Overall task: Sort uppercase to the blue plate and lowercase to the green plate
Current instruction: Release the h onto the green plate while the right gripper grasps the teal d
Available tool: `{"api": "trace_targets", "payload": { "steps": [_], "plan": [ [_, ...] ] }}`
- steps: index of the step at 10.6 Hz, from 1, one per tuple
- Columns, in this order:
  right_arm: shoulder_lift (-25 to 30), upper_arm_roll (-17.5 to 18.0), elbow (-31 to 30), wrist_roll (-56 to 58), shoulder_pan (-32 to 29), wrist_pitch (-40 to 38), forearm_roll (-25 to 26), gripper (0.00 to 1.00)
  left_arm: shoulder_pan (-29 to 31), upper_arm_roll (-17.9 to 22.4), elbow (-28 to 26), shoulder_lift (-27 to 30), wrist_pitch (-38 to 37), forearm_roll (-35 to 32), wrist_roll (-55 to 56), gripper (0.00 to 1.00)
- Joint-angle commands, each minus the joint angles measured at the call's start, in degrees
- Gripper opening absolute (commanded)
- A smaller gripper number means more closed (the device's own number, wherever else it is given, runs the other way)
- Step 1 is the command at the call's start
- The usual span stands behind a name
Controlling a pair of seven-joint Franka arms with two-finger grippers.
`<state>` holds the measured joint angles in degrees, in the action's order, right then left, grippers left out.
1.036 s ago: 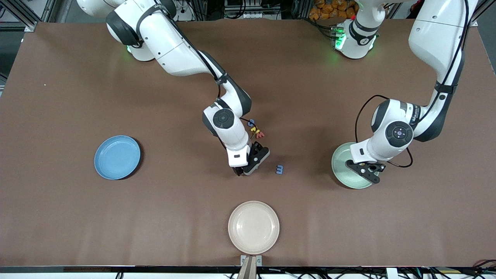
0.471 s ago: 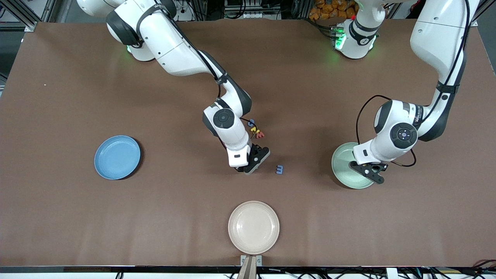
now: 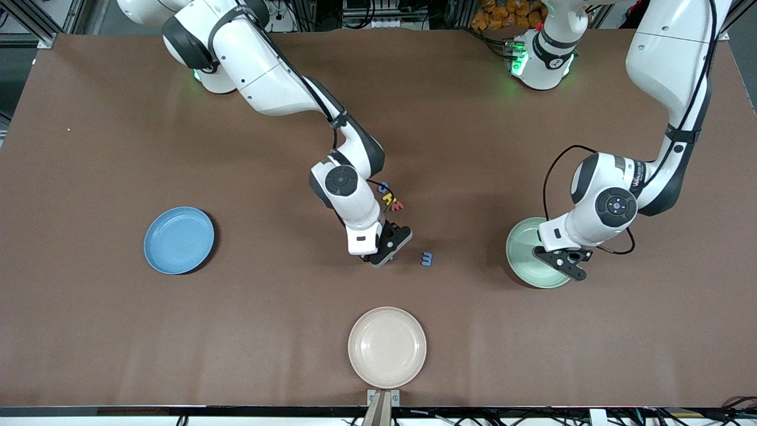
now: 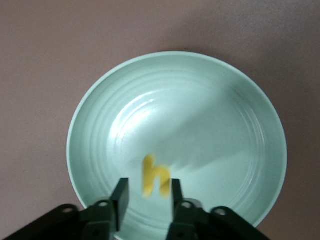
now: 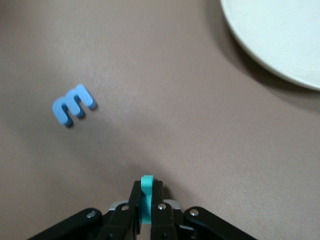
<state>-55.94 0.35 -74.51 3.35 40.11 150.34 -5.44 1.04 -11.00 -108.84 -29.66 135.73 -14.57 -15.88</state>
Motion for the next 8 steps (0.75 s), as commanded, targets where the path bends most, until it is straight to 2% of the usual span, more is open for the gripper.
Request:
{"api": "trace_targets", "payload": {
  "steps": [1,3,4,8],
  "plan": [
    [3.4,0.0,0.0,-4.8,-1.3,-7.1,-1.4,0.00,-0.9,0.1,0.9,1.4,-0.7,1.5,2.1,1.00],
    [7.4,-0.6,-0.3,-6.9,-3.6,-18.5,-1.1,0.00,-1.5,-0.6,1.2,2.1,-1.5,1.5,5.9,1.00],
    [10.1,-2.0,-2.8,-7.0,-4.9,-21.1,-0.7,0.00,-2.3,-0.6,1.3,2.7,-1.5,1.6,6.9,1.00],
    [23.7,-2.3,-20.5,-6.0,-10.4,-17.3,-0.6,0.00,-4.7,-3.0,3.7,2.9,-2.7,6.4,10.1,1.00]
  ]
}}
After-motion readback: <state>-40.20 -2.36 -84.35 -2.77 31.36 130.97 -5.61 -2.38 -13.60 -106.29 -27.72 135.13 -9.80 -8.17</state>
